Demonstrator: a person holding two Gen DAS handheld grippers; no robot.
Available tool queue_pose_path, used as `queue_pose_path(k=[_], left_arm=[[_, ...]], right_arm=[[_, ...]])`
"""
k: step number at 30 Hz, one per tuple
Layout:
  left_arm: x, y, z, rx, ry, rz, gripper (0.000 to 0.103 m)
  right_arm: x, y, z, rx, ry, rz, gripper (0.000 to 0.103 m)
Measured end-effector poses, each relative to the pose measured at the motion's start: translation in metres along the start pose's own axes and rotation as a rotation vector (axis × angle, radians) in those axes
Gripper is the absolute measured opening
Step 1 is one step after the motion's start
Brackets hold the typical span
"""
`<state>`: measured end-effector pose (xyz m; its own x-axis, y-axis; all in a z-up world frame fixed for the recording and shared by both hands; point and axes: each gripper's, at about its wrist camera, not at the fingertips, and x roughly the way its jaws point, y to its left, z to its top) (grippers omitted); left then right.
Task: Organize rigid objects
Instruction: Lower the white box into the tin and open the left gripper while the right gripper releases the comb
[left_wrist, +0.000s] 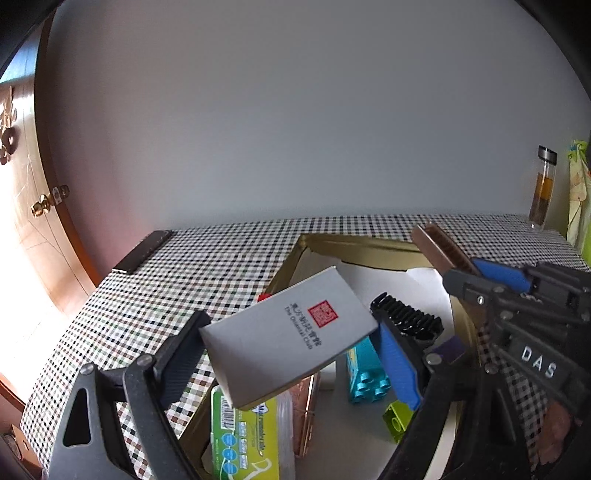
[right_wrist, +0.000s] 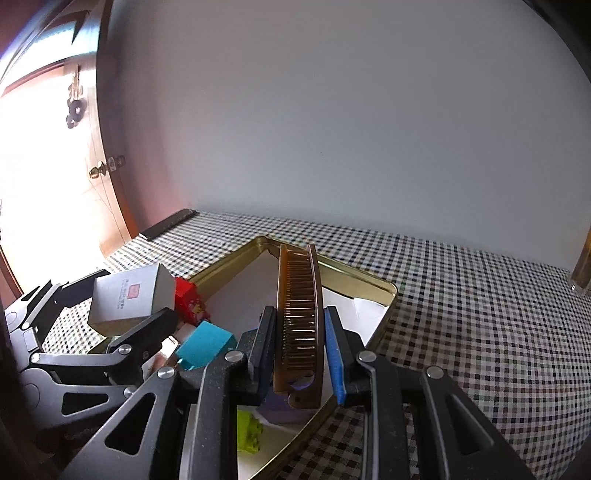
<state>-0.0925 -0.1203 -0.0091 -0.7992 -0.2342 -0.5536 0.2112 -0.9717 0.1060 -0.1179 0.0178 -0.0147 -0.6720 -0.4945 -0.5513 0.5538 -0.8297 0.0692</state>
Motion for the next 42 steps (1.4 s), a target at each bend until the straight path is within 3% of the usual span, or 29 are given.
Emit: queue_pose_path(k=[16, 30, 33, 35, 37, 42], left_arm=[[0.014, -0.003, 0.003, 0.067, 0.074, -0.003, 0.088], [0.013, -0.007, -0.001, 0.093, 0.073, -0.012, 0.091], [0.01, -0.009, -0.003, 0.103, 0.068, -0.014, 0.095], [0.005, -0.011, -0.005, 0.112, 0.058, -0.008, 0.098], [0.001, -0.01, -0.006, 0.113, 0.044, -0.001, 0.103], [-0.011, -0.005, -0.006, 0.097, 0.027, -0.016, 0.103]], right_arm=[[0.016, 0.004, 0.011, -0.011, 0.103, 0.015, 0.028], [0.023, 0.0, 0.005, 0.007, 0.115, 0.034, 0.028], [0.022, -0.001, 0.002, 0.025, 0.119, 0.069, 0.042], [0.018, -0.003, 0.0, 0.035, 0.104, 0.07, 0.062], [0.012, -0.004, -0.001, 0.047, 0.085, 0.085, 0.064], [-0.007, -0.003, 0.0, 0.041, 0.024, 0.053, 0.076]])
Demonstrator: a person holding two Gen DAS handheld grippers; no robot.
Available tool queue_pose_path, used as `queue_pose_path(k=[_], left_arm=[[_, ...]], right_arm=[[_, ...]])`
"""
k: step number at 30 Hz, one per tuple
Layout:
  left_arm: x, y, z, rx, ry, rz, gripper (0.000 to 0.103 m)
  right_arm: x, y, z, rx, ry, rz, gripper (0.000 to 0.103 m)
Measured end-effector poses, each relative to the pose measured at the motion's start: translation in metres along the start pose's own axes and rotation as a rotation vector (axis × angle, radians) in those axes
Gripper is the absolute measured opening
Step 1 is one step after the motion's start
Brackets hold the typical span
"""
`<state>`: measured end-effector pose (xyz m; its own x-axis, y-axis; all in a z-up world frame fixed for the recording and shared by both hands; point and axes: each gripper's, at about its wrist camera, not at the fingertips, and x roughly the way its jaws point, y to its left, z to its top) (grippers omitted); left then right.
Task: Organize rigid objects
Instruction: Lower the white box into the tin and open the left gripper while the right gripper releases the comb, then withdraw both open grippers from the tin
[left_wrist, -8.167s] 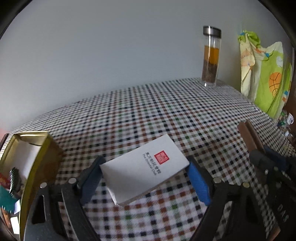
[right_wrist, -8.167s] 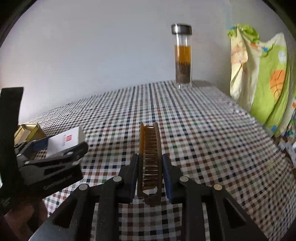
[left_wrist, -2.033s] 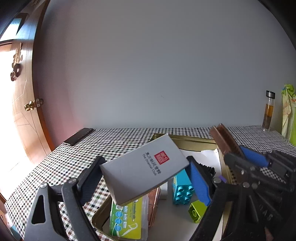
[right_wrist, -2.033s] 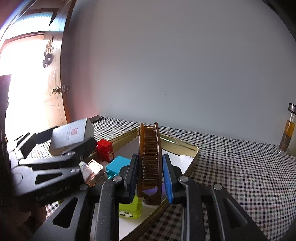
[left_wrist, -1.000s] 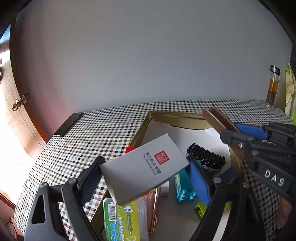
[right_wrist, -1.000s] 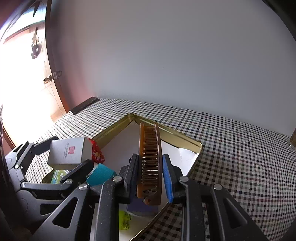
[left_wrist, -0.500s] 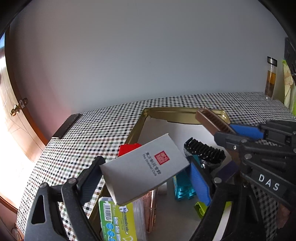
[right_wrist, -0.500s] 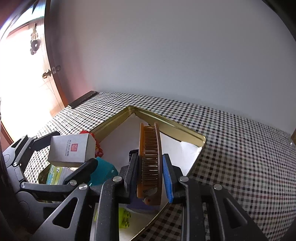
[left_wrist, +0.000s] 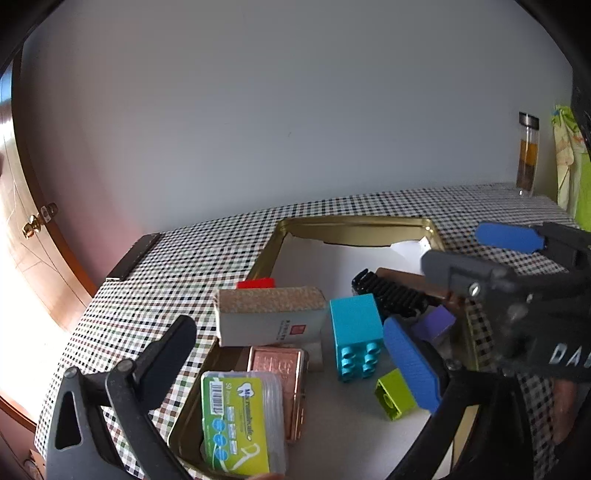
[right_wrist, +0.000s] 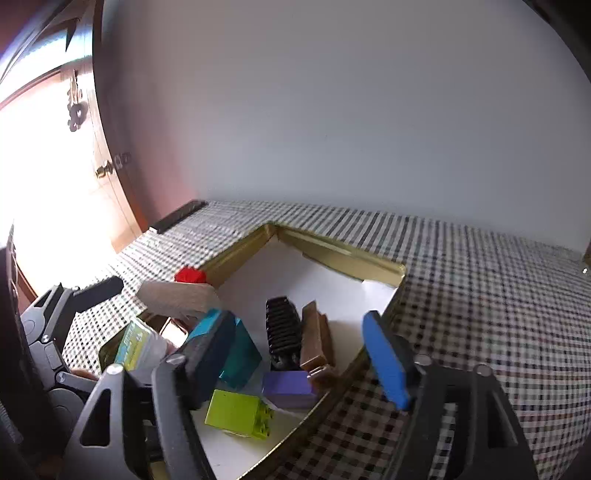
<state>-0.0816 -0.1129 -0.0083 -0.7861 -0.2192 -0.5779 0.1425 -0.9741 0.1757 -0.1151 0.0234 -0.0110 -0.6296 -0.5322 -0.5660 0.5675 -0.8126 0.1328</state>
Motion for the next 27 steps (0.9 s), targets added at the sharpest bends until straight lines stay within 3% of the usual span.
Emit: queue_pose_path(k=[9, 27], left_arm=[[-0.019, 0.017, -0.001, -0.05, -0.02, 0.036, 0.103], [-0.028, 0.034, -0.011, -0.101, -0.037, 0.08, 0.103]], right_arm=[[-0.029, -0.002, 0.001, 0.019, -0.074, -0.001, 0.08], [-0.034, 0.022, -0.008, -0.03, -0.068, 0.03, 0.08]])
